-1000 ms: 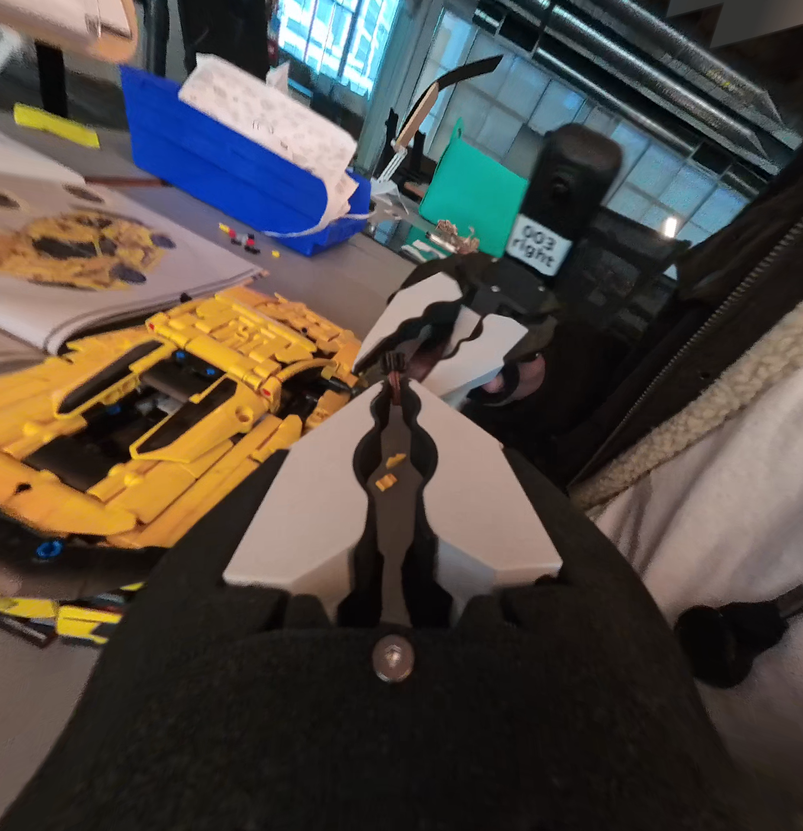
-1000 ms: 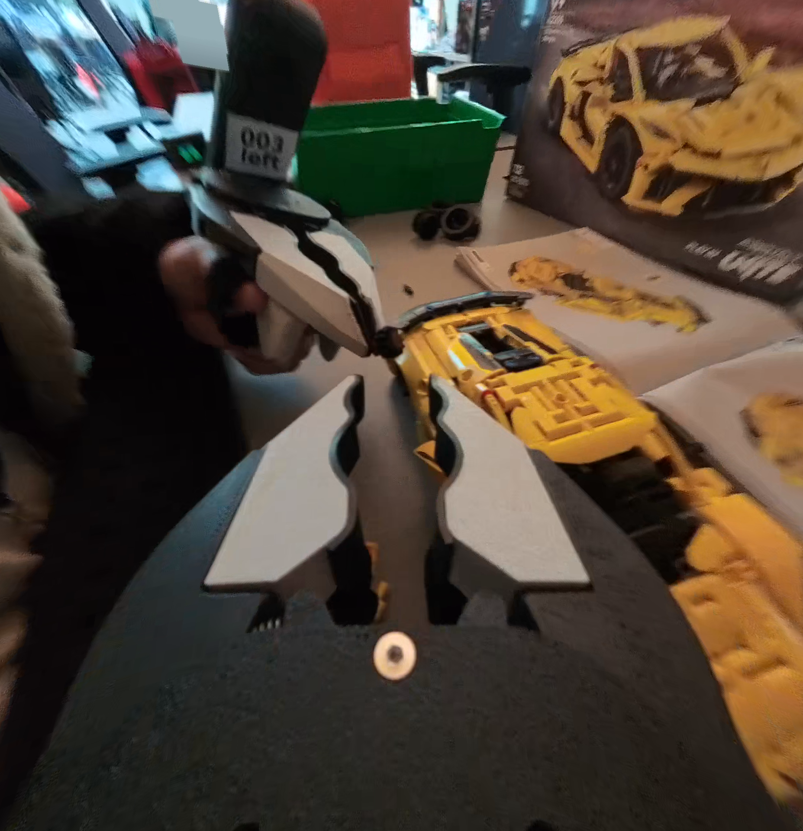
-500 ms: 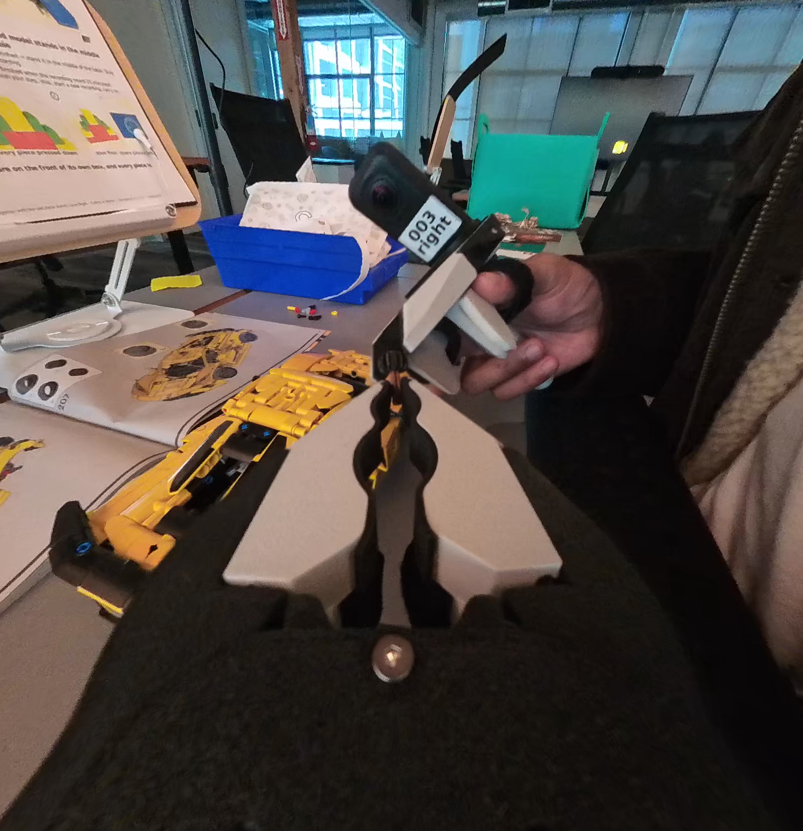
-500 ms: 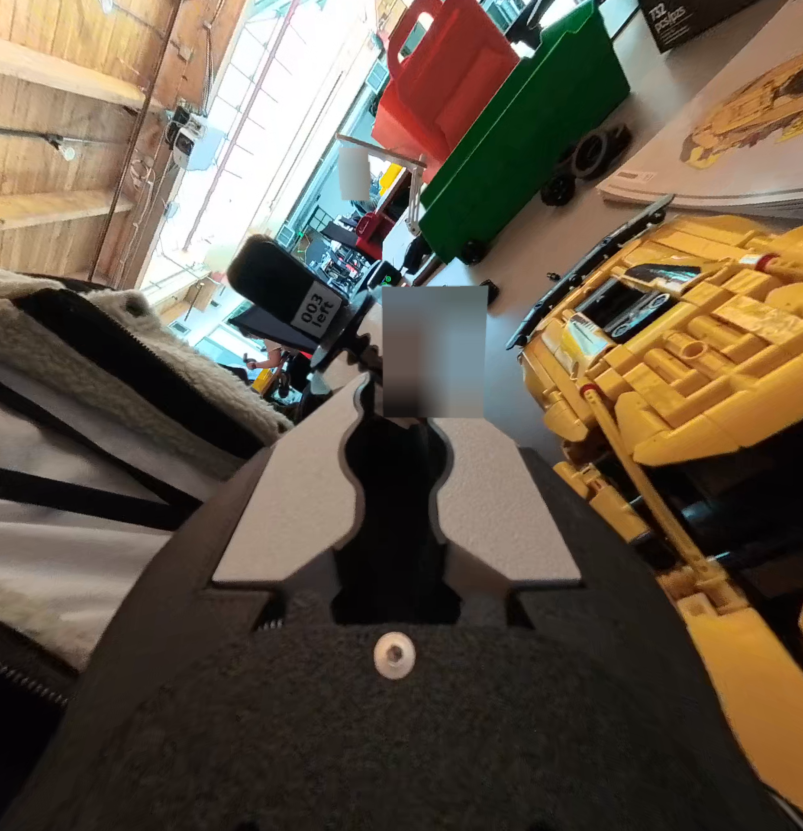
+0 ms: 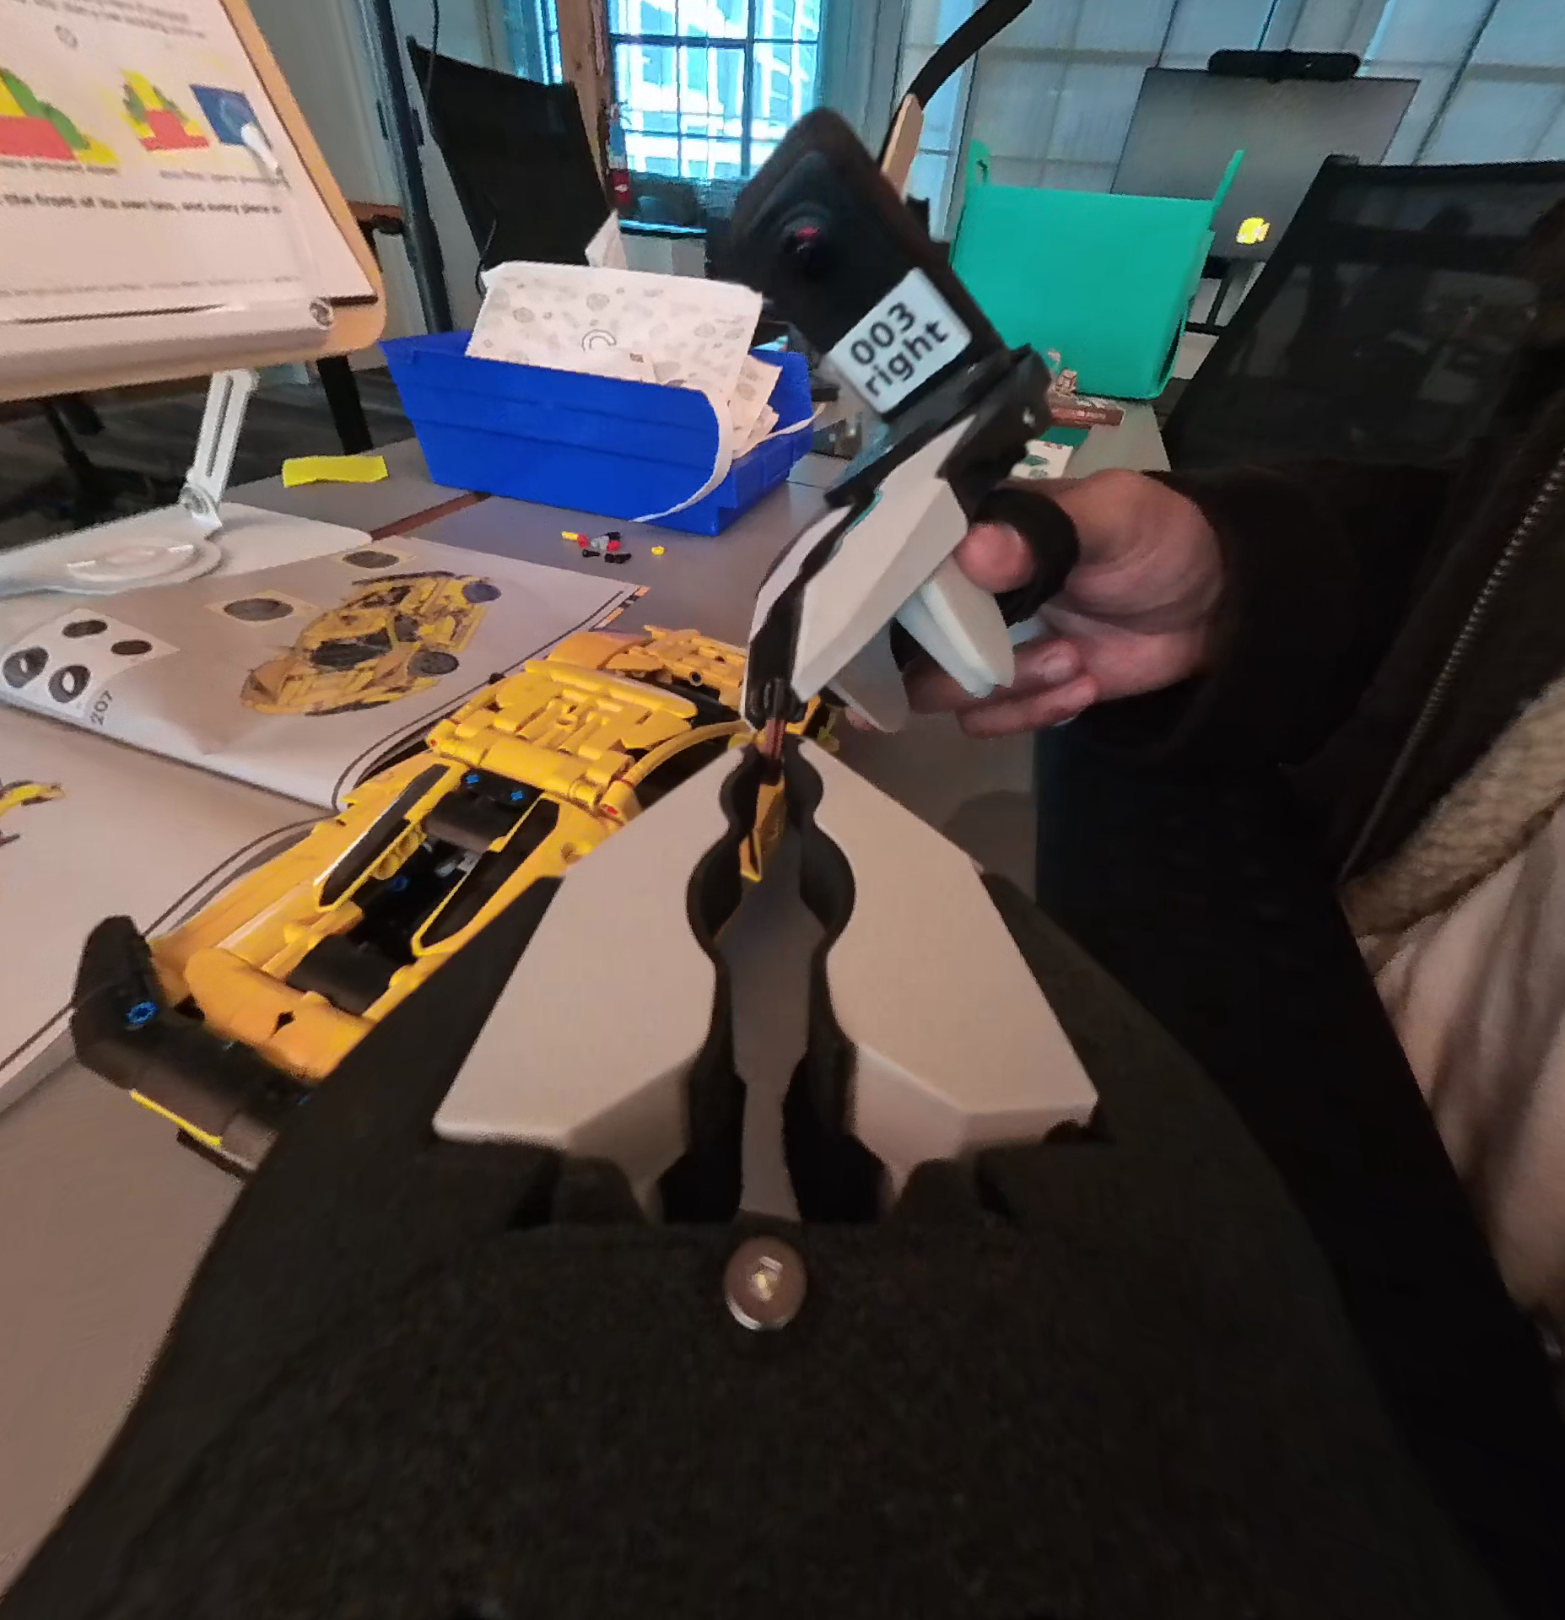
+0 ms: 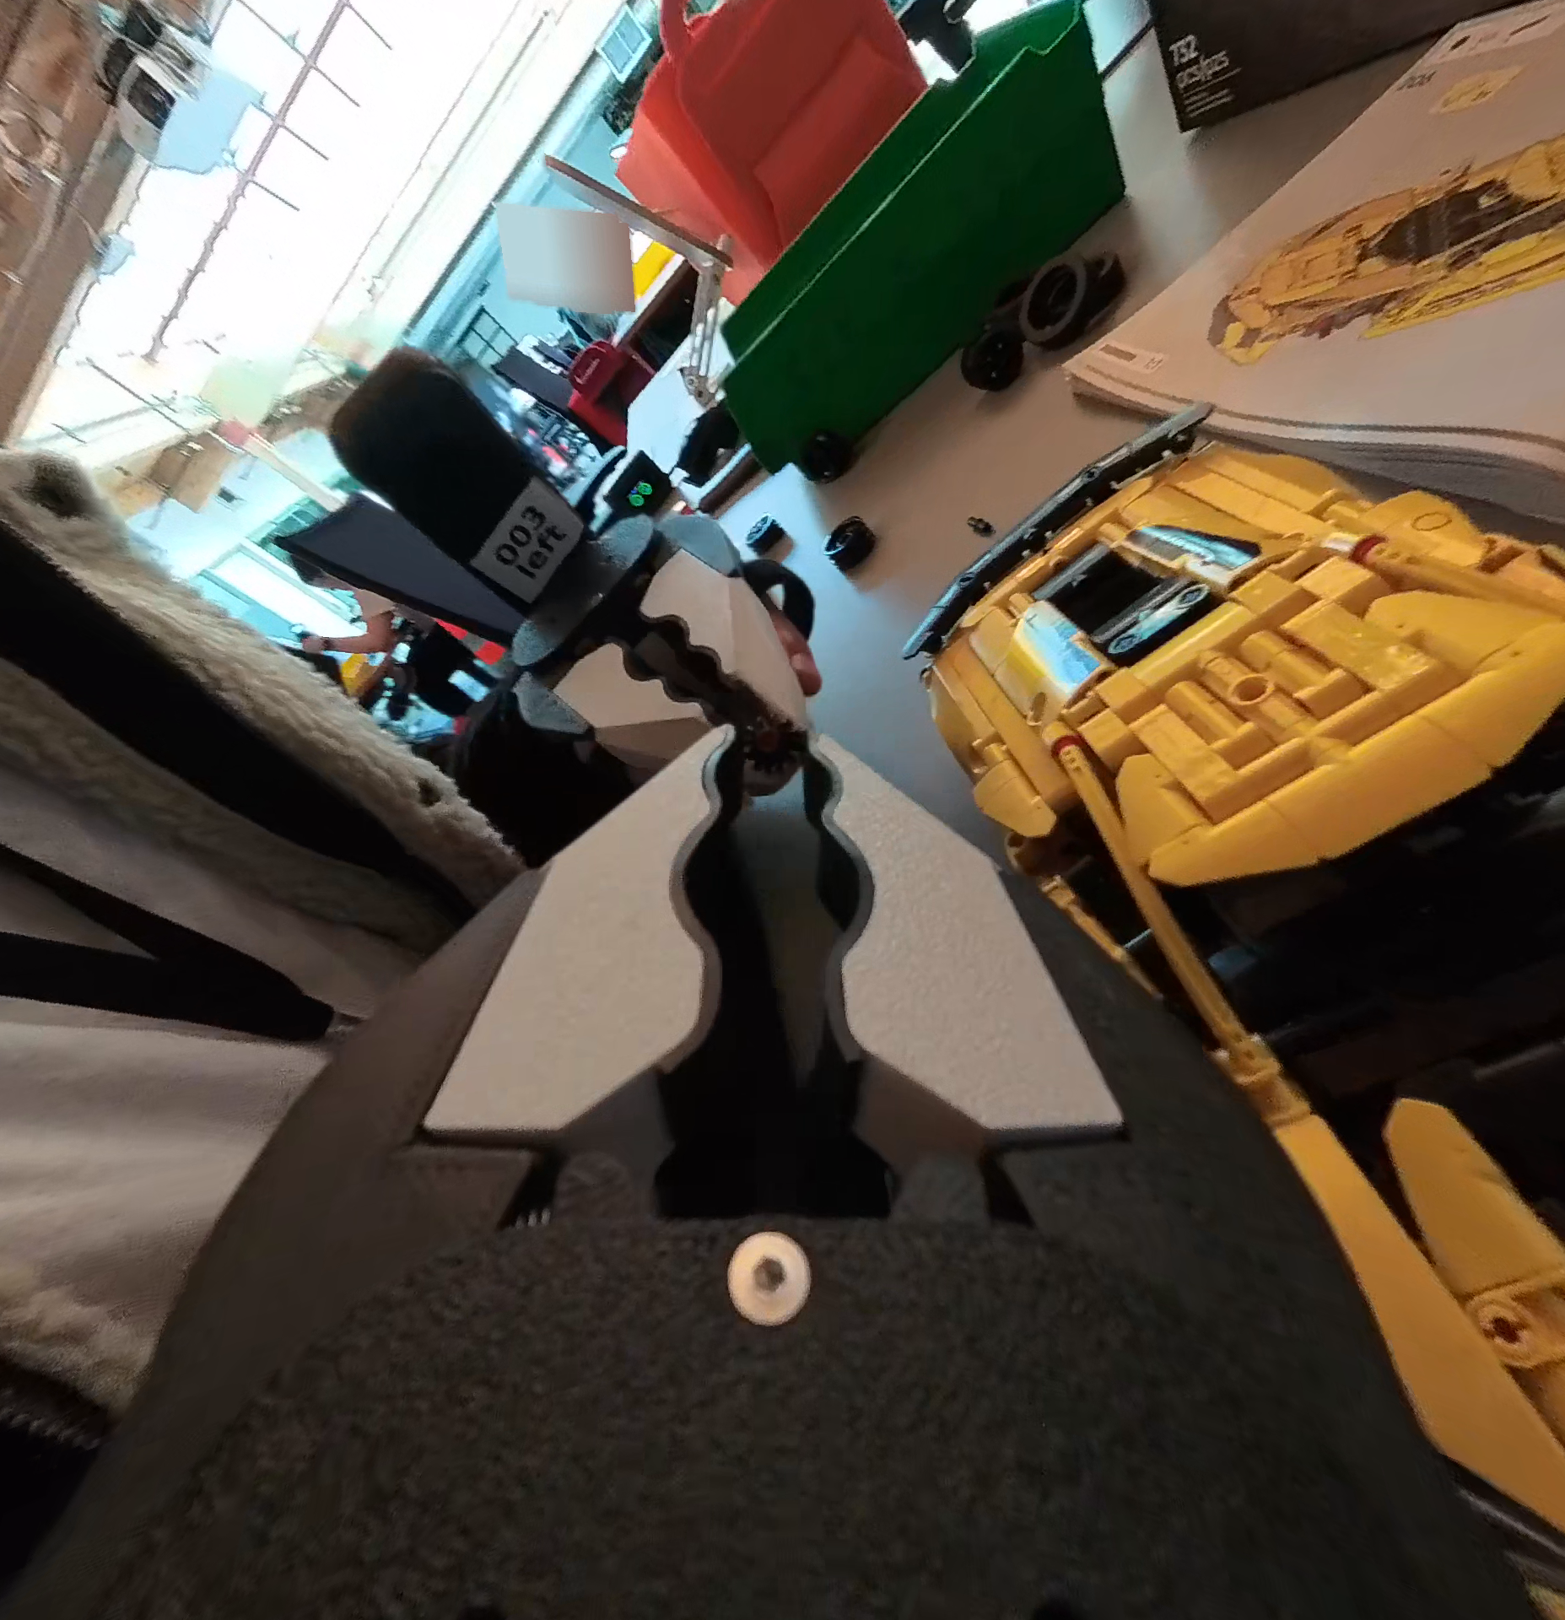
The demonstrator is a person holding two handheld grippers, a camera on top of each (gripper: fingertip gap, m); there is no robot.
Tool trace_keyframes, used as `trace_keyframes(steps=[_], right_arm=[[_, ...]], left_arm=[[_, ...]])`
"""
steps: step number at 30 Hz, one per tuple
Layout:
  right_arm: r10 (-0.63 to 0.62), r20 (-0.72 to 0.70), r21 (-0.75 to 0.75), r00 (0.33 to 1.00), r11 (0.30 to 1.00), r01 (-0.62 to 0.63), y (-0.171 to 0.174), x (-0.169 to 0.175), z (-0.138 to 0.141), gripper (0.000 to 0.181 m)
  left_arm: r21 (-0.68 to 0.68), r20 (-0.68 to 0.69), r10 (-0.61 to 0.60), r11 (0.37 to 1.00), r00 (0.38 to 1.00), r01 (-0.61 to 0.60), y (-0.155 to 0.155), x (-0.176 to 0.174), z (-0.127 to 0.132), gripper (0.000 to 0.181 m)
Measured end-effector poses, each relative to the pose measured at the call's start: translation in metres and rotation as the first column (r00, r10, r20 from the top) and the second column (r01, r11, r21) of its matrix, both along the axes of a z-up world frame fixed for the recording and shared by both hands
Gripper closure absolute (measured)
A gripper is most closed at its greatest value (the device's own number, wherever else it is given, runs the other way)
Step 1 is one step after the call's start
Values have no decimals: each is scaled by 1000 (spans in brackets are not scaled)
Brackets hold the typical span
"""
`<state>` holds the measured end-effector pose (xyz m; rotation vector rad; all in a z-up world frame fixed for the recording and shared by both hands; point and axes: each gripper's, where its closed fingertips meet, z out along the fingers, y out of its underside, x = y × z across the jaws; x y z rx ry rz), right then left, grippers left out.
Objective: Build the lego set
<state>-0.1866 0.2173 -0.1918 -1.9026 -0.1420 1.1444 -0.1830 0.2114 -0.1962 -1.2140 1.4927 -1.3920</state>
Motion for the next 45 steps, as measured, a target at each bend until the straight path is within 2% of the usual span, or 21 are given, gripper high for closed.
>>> trace_keyframes(steps=[5, 9, 11, 23, 31, 37, 45], right_arm=[[-88, 165, 24, 982, 996, 85, 6, 25, -4, 168], [-154, 340, 62, 928, 988, 141, 9, 49, -9, 168], [-163, 379, 71, 911, 987, 147, 10, 54, -8, 168], [-152, 404, 76, 902, 988, 132, 18, 53, -9, 168], [-180, 427, 88, 886, 984, 157, 20, 62, -7, 168], [-183, 518, 104, 836, 983, 152, 21, 79, -10, 168], [-192, 529, 113, 826, 981, 156, 25, 92, -4, 168]], left_arm=[[-81, -33, 82, 993, 996, -84, 23, 0, -4, 172], [-163, -14, 140, 977, 990, -141, 41, -2, 2, 172], [-185, -7, 176, 967, 984, -174, 51, -4, 4, 171], [-209, -30, 305, 929, 952, -305, 87, -12, 1, 172], [-212, -35, 302, 929, 953, -303, 87, -11, -1, 172], [-218, -39, 305, 927, 952, -306, 88, -11, -1, 172], [-216, -48, 311, 925, 949, -314, 90, -12, -3, 172]])
